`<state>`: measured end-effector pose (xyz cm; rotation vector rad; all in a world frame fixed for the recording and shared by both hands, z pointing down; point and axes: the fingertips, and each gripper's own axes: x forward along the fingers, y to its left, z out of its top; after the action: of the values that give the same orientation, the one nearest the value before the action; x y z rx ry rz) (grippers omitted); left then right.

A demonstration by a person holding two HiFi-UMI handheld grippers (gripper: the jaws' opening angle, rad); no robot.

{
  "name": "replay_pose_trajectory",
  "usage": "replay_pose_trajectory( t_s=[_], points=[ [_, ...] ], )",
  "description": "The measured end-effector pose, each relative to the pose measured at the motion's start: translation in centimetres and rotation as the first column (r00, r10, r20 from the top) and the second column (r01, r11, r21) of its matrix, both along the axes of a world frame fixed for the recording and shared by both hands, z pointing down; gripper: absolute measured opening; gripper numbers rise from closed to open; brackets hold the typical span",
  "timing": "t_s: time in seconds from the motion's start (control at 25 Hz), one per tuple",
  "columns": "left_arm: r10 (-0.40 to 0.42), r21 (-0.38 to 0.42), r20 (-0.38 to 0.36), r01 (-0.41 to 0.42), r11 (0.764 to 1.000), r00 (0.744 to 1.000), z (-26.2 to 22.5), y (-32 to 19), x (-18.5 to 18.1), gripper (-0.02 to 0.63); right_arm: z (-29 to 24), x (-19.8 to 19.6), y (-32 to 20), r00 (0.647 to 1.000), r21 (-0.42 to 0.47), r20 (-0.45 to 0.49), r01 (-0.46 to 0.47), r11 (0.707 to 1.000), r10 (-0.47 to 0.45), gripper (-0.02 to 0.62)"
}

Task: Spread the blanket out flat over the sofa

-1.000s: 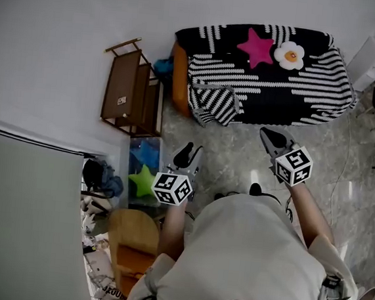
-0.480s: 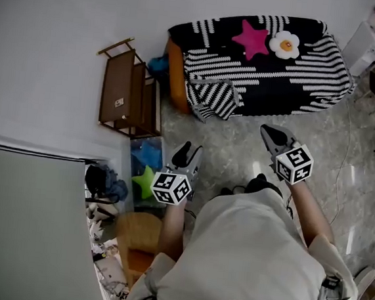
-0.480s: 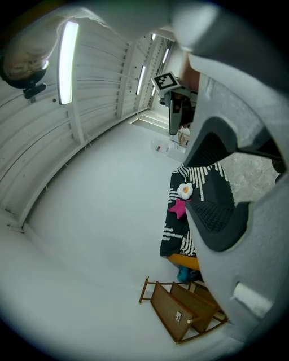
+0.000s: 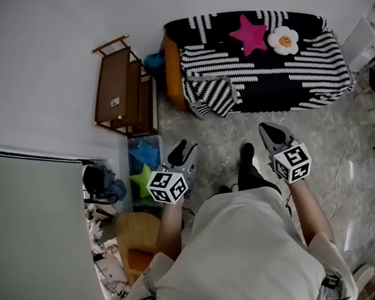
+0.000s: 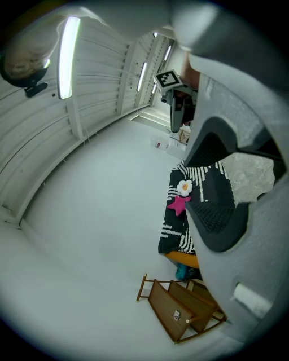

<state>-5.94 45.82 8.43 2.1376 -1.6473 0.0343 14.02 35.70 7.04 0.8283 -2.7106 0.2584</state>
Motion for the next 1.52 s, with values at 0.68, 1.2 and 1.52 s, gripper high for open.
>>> replay_pose_trajectory(
  t_s=[0.68, 1.2, 1.52],
  points=[
    [-0.077, -0.059, -0.013, 0.076, 0.995, 0.997, 1.8, -15.5, -0.7, 0.19, 2.0, -3.6, -16.9, 0.994, -0.034, -0.021, 0.109, 0.993, -0.11, -0.003],
    [-0.143, -0.121, 0.001, 0.143, 0.982, 0.99, 3.2, -27.1, 0.0, 0.19, 3.8, -3.6, -30.4, 0.986, -0.081, -0.002, 0.168, 0.982, -0.168, -0.003],
    [-0.159, -0.166, 0.018, 0.16, 0.973, 0.987, 4.9, -32.1, -0.2, 0.19, 5.8, -2.9, -35.6, 0.986, -0.127, 0.002, 0.167, 0.978, -0.168, -0.003]
  ],
)
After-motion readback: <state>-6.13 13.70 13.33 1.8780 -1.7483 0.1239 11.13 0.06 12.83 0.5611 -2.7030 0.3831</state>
